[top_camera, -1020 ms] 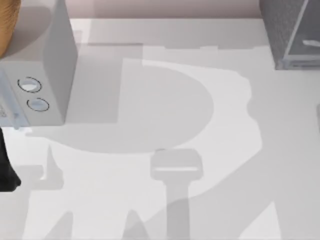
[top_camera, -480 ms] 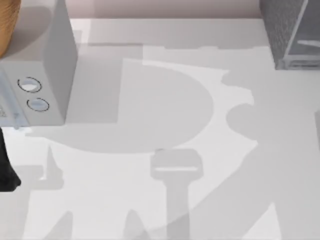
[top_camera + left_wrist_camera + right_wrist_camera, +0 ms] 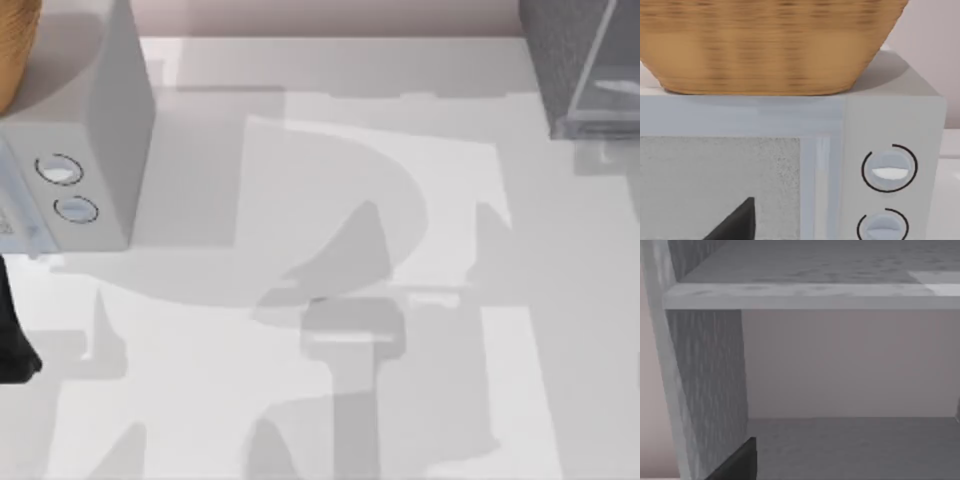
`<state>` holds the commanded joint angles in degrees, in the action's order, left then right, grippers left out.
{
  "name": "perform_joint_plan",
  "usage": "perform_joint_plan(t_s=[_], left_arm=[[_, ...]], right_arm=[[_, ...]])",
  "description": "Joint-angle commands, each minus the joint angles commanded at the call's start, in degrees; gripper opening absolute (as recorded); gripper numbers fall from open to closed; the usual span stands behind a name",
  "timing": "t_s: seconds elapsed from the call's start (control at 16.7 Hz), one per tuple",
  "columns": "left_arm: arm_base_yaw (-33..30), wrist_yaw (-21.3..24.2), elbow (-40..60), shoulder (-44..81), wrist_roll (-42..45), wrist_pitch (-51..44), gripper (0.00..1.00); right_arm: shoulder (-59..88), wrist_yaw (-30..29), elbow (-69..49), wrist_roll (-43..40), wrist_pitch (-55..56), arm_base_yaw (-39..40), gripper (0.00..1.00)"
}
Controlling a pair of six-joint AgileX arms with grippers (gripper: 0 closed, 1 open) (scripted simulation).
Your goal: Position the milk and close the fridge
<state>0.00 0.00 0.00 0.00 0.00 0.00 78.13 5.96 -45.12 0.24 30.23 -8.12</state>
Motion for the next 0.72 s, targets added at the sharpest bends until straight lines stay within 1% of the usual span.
perform_joint_plan(t_s=[0.42,0.72], left_arm=[[0.00,0.00,0.00,0.00,0.00,0.00,1.00],[0.00,0.00,0.00,0.00,0.00,0.00,1.00]], right_arm=[[-44.56,-3.88,24.35,-0.12,-16.44,3.61,1.00],[-68.17,-5.46,38.26,-0.23,-25.71,6.42,1.00]])
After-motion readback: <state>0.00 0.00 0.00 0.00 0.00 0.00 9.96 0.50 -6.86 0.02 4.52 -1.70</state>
